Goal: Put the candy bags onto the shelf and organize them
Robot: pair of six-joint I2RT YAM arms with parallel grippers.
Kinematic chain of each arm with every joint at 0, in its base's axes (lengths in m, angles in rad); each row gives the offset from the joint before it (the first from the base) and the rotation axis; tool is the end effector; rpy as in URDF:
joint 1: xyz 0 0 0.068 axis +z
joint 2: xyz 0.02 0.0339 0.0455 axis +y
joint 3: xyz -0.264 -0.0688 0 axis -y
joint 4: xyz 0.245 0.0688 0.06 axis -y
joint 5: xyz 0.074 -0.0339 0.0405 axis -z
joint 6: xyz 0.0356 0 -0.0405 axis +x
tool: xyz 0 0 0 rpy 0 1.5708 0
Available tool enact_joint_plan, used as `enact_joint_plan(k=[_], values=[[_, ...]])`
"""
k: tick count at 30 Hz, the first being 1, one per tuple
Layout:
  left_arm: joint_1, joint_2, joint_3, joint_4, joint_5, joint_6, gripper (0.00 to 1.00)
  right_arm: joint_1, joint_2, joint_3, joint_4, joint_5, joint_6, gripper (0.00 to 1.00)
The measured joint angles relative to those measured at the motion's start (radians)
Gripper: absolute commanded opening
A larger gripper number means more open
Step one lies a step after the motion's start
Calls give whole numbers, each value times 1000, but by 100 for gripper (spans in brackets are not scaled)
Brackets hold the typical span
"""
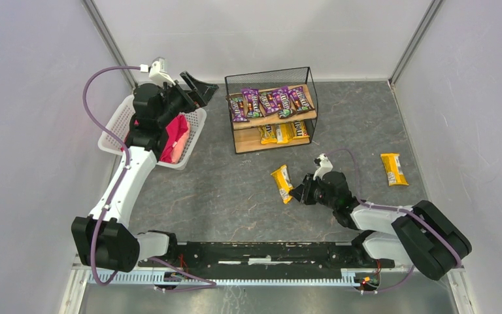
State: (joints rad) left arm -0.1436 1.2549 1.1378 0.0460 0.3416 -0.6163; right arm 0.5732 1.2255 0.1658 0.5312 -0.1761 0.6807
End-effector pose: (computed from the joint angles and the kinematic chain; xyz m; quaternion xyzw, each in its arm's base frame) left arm 0.2908 -0.0541 0.3878 -0.0562 0.7282 -0.3646 0.5776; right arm 0.1621 0.1121 0.1226 0.0027 0.8650 0.3527 0.3569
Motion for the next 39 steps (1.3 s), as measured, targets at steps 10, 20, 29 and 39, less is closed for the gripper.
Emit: enact_joint_plan(k=[10, 20, 29, 39], values=[[0, 0, 0, 0, 0, 0, 100, 9, 49, -11, 147, -32, 64, 15], [0, 0, 0, -4, 0, 0, 100, 92, 240, 202, 236, -5, 68, 15], [0, 0, 2, -6, 0, 0, 100, 119, 499, 487, 312, 110, 62, 16], [16, 0, 2, -6, 6, 0, 100, 138, 672, 640, 361, 283, -34, 18]])
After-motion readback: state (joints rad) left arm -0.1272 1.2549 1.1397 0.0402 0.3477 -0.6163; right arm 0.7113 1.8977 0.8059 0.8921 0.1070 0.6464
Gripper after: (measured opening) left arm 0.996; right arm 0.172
